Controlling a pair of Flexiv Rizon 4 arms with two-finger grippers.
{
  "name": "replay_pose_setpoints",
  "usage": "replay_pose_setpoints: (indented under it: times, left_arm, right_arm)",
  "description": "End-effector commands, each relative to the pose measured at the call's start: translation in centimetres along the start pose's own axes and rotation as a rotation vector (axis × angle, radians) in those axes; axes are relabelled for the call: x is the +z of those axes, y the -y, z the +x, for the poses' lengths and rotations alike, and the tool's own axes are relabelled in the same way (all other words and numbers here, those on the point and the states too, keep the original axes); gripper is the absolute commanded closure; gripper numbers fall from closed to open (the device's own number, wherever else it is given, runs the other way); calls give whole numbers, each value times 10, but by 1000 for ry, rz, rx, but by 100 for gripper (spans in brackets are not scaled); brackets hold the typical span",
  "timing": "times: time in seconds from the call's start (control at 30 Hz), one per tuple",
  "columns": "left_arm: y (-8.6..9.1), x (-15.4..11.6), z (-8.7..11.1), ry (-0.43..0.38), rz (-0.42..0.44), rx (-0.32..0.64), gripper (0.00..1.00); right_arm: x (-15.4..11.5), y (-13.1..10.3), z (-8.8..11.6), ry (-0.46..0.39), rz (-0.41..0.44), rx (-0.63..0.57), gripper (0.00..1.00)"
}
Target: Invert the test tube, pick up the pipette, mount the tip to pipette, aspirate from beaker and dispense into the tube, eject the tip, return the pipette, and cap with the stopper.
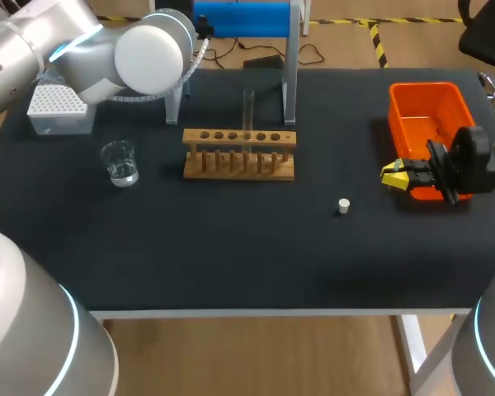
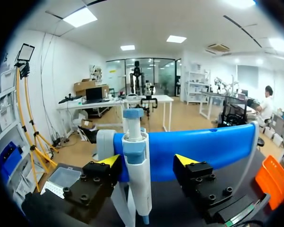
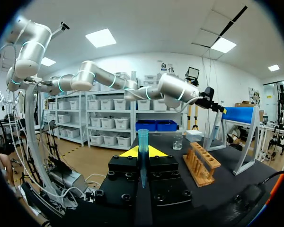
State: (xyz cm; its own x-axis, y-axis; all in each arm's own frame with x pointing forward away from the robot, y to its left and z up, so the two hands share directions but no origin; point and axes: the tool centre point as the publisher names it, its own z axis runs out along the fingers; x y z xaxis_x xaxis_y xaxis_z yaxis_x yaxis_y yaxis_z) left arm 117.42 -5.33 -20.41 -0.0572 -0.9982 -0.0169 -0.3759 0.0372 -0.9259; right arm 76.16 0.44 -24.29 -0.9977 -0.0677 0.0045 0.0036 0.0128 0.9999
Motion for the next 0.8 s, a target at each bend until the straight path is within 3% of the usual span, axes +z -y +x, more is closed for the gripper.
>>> replay_pose_setpoints:
  times: [0.03,0.8]
  left_arm:
    - [-1,5,1,3,-3,-5,53]
    - [-6,11,-2,7,-12,-22,51]
  right_arm:
    - [0,0,1,1,0,-1,100]
    - [0,0,1,1,0,-1,100]
